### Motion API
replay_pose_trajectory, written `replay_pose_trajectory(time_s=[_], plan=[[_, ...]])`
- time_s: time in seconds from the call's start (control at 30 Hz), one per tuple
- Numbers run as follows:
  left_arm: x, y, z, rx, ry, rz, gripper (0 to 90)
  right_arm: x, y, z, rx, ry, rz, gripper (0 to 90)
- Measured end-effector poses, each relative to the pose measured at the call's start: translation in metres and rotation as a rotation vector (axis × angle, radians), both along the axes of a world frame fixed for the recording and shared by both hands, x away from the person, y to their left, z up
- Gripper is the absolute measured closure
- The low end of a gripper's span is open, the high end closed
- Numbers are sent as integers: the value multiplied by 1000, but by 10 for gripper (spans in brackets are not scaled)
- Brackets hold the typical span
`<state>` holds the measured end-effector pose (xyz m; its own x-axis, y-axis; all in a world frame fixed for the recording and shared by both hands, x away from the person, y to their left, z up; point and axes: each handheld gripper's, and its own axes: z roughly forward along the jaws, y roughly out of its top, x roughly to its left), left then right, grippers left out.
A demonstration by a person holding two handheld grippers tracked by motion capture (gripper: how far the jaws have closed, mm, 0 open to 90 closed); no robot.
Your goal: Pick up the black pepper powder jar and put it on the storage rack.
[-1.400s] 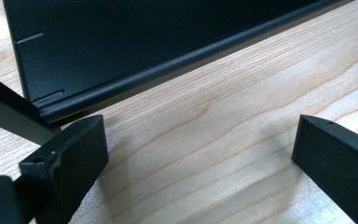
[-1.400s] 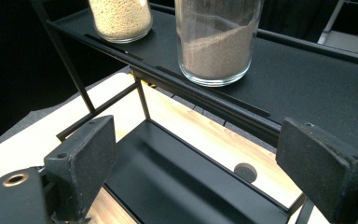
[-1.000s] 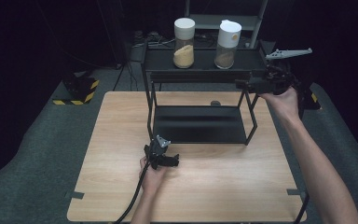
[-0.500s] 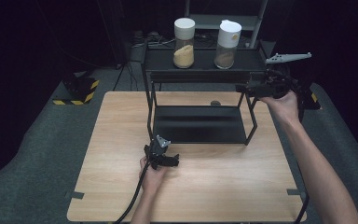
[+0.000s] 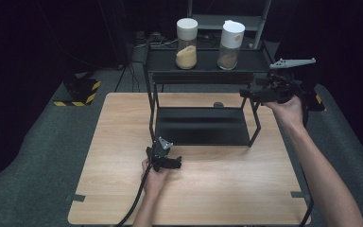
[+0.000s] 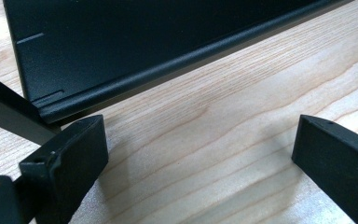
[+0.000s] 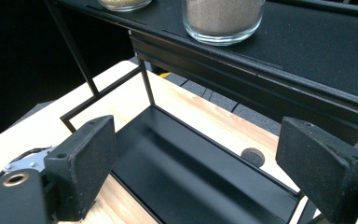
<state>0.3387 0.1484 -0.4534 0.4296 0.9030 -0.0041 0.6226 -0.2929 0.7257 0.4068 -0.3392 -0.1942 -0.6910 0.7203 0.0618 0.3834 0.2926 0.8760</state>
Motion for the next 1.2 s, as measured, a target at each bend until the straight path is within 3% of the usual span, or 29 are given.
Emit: replay_pose_trajectory(time_s=[1.2], plan=[[0, 0, 0, 1, 0, 0, 35, -1, -4, -22, 5, 22, 5, 118]])
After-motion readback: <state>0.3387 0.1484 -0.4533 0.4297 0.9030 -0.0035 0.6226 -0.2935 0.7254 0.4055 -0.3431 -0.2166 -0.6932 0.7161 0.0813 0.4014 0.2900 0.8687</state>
